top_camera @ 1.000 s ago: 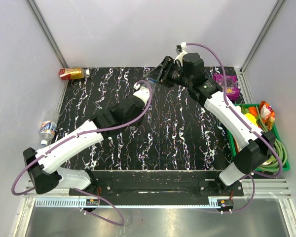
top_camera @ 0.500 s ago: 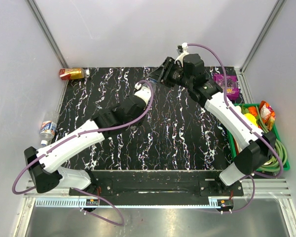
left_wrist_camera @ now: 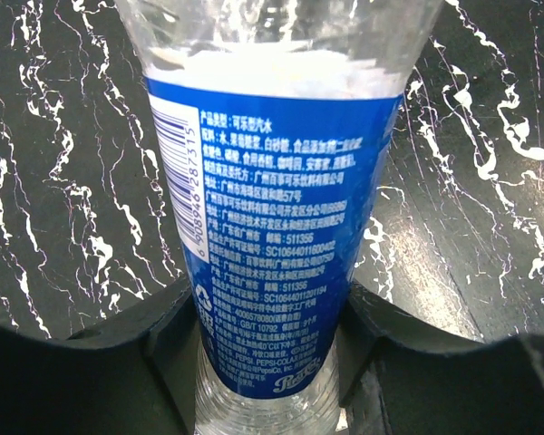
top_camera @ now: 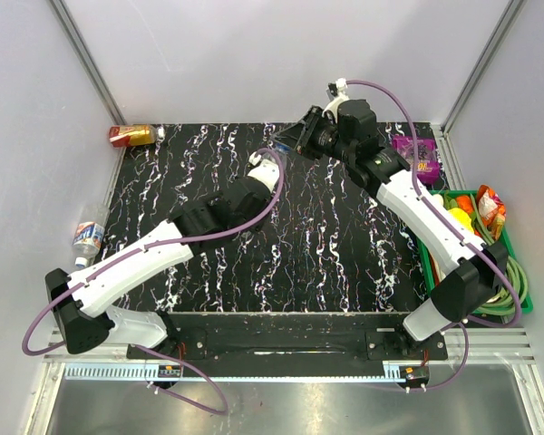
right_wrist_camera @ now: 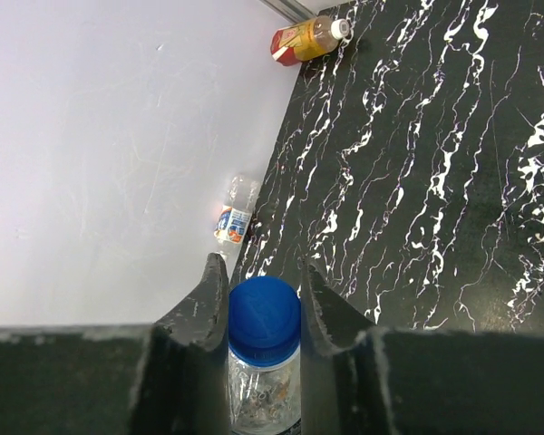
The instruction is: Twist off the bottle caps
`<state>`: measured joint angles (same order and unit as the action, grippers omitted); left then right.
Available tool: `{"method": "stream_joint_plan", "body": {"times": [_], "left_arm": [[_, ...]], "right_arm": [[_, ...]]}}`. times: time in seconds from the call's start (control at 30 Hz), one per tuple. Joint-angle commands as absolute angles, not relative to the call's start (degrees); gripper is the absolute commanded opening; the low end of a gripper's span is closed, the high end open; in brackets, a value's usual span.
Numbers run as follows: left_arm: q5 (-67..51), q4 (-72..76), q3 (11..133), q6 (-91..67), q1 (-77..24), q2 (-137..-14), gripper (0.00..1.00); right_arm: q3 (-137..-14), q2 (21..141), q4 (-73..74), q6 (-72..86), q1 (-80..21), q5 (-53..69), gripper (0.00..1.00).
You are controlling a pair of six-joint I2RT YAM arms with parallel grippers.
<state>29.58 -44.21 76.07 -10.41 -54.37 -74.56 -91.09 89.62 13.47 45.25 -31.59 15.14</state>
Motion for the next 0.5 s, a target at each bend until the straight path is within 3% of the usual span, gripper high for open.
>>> {"method": "stream_joint_plan", "body": {"times": [0.0,0.47], "left_arm": [[30.76,-42.89,77.43,-9.67,-55.02,-74.00,0.22],[24.88,-37.71,72.69,-9.76,-55.02,-70.93,0.22]], "right_arm": [[-90.53,86.22,10.46,46.06,-32.26,15.12,0.02],[-83.77,81.13,3.52,42.71,-32.25,17.93,0.00]]}}
